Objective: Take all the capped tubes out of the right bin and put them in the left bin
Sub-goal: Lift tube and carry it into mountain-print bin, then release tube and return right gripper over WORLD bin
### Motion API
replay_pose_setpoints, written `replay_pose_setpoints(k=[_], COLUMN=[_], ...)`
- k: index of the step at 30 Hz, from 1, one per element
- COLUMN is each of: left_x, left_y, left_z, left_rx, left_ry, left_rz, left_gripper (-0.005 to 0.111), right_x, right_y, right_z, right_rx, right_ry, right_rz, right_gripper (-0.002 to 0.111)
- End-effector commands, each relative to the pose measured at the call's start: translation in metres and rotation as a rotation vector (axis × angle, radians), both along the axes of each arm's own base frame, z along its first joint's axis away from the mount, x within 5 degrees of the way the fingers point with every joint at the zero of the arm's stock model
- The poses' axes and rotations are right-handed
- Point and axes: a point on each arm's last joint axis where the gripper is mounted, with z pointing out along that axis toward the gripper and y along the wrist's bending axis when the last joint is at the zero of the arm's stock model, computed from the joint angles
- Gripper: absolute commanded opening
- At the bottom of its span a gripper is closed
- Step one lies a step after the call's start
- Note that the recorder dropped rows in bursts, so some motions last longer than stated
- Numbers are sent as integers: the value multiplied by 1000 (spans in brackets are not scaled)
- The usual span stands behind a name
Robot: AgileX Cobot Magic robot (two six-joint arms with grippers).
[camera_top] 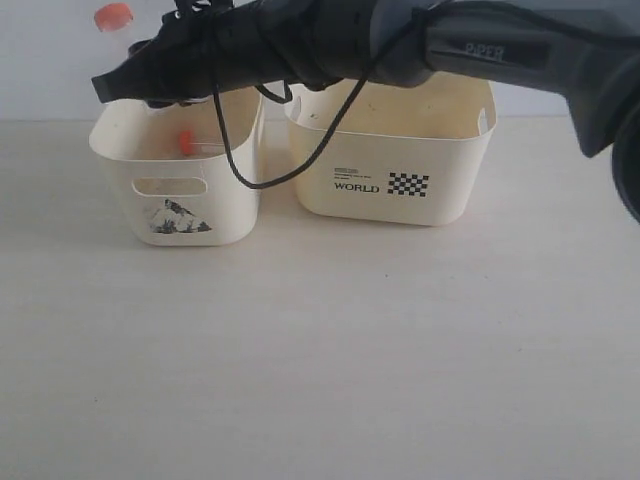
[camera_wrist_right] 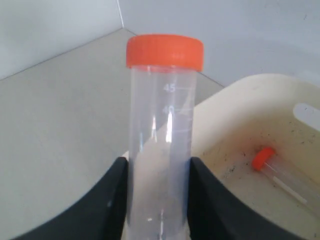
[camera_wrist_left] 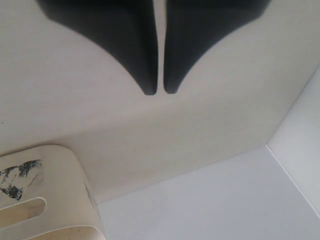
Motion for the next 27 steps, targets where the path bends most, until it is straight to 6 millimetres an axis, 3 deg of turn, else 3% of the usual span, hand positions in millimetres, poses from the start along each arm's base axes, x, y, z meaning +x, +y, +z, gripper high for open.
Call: replay_pose_setpoints(k=[1, 2, 5, 6, 8, 9, 10, 19, 22, 24, 26, 27], left_x=[0, 0, 0, 0, 0, 0, 0, 0, 0, 0, 0, 0], left_y=[0, 0, 0, 0, 0, 0, 0, 0, 0, 0, 0, 0], left_z=[2, 2, 2, 2, 2, 2, 2, 2, 2, 2, 2, 2], left_rx=[-8, -8, -8, -8, -8, -8, -8, -8, -8, -8, -8, -8], left_ry=[-8, -8, -8, -8, -8, -8, -8, -8, -8, -8, -8, -8], left_rz=[1, 1, 1, 1, 1, 1, 1, 1, 1, 1, 1, 1], left_gripper=[4, 4, 4, 4, 4, 4, 4, 4, 4, 4, 4, 4], right_x=[3, 3, 5, 5, 3, -1, -4, -33, -55, -63, -58, -48], right_y=[1, 0, 0, 0, 0, 1, 1, -11, -24, -39, -71, -100], right_z=[-3, -2, -2, -2, -1, 1, 4, 25, 38, 50, 53, 53], right_rx=[-7, -6, 4, 12, 24, 9, 0, -141, -261, -374, -647, -839], right_ry=[-13, -16, -18, -8, 15, 25, 32, 233, 362, 376, 333, 315], right_rz=[-8, -12, -32, -37, -34, 10, 35, 118, 176, 133, -50, -225], right_gripper=[9, 18, 64, 62, 42, 9, 1, 0, 0, 0, 0, 0])
